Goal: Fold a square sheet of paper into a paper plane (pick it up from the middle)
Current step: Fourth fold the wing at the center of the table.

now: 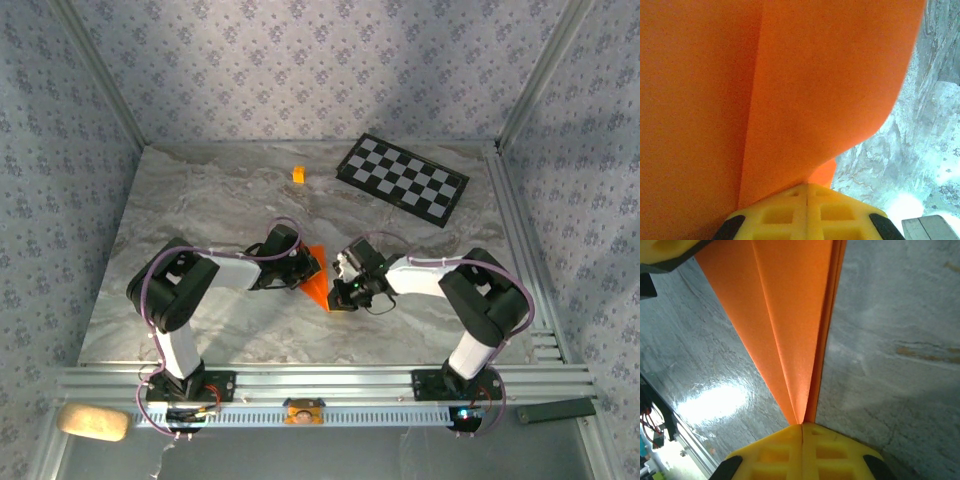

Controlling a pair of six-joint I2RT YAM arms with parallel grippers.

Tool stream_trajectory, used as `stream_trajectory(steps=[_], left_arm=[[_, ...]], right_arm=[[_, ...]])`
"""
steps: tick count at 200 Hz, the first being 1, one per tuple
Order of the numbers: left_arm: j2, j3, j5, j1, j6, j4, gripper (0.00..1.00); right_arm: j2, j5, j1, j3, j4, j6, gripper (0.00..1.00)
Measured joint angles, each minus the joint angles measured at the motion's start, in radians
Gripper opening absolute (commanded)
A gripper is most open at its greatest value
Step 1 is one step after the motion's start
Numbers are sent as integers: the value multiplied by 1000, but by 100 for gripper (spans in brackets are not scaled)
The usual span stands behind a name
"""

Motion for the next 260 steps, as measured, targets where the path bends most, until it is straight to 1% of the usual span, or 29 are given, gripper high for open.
stream_trajectory(steps=[18,31,42,65,75,121,127,141,163,178,199,228,260], left_arm=[[0,0,0,0,0,0,6],[0,-2,0,0,0,2,5],[0,-2,1,0,0,2,6],[0,-4,1,0,-1,5,5],[0,-5,1,0,-1,8,5],[0,-6,-28,2,-1,18,5],[0,-6,-30,2,-1,19,5],[0,-6,-34,2,0,19,5],[0,-6,-35,2,-1,20,5],[0,-6,-37,2,-1,20,5],[0,-6,-38,2,0,20,5],[0,-7,-38,2,-1,23,5],[0,-11,-38,2,-1,34,5]], right_arm=[[-3,21,8,7,-14,-8,6],[-8,30,13,7,-18,-12,0],[-10,35,14,6,-21,-12,0],[-13,39,14,6,-23,-11,12],[-19,43,14,6,-33,-16,15],[-121,21,5,-42,-95,-5,19],[-141,15,-4,-48,-95,1,19],[-184,-4,-32,-54,-85,10,13],[-216,-41,-75,-53,-32,34,8],[-194,-64,-87,-41,-1,45,5],[-117,-92,-80,-2,50,69,3],[-5,-101,-60,60,100,96,2],[61,-100,-51,84,143,117,2]])
